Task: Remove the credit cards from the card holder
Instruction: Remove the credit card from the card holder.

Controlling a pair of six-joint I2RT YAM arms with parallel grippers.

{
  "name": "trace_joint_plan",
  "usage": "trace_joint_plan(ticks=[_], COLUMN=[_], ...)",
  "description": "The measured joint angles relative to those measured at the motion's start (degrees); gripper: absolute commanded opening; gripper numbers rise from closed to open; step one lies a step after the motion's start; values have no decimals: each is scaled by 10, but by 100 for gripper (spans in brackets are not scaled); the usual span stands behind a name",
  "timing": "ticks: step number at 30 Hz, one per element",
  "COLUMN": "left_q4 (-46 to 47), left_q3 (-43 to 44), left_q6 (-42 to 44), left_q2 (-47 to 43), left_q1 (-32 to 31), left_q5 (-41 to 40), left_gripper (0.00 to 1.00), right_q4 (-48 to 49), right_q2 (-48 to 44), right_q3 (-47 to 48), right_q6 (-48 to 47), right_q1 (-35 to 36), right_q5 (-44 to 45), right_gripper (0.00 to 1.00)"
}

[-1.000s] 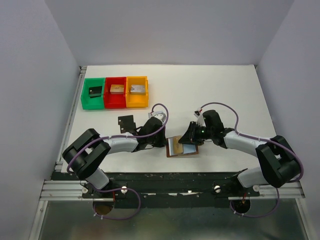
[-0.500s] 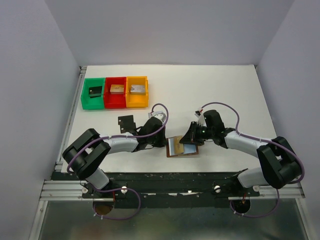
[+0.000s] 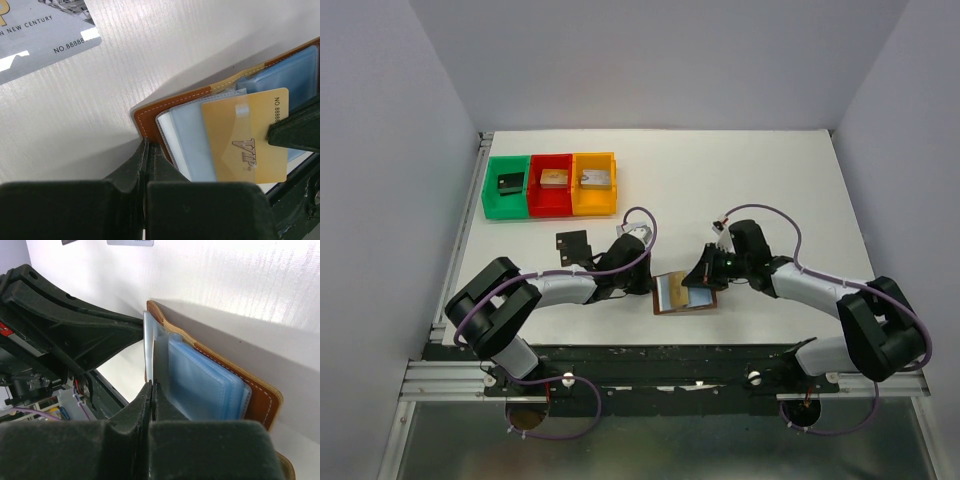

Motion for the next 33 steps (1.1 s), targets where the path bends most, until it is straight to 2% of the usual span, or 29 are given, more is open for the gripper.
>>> trace_joint_plan(ticks=[8, 15, 16, 19, 23, 24, 30, 33], left_q4=[0, -1, -3, -18, -40, -47, -78, -77], left_q3=[0, -1, -3, -10, -9, -6, 22, 26], left_q6=[-1, -1, 0, 6, 21, 25, 41, 45], left_q2=[0, -2, -6, -20, -40, -49, -128, -191], left_q1=[0, 0, -1, -2, -4, -4, -7, -7], left_q5=[0, -1, -1, -1, 0, 0, -13, -17], left_gripper=[0, 0, 2, 43, 79, 98, 99, 99], right_q4=[-20, -104, -121, -168, -202, -211, -247, -252], right_q2=[-25, -80, -93, -132, -170, -178, -205, -215], right_q3=[-3, -1, 2, 22, 53, 60, 76, 76], right_q6=[-11, -45, -53, -76, -104, -112, -145, -167], right_q1=[-13, -35, -37, -38, -38, -38, -38, -39], right_q5=[10, 40, 49, 68, 81, 85, 91, 58], right_gripper=[0, 0, 0, 0, 0, 0, 0, 0])
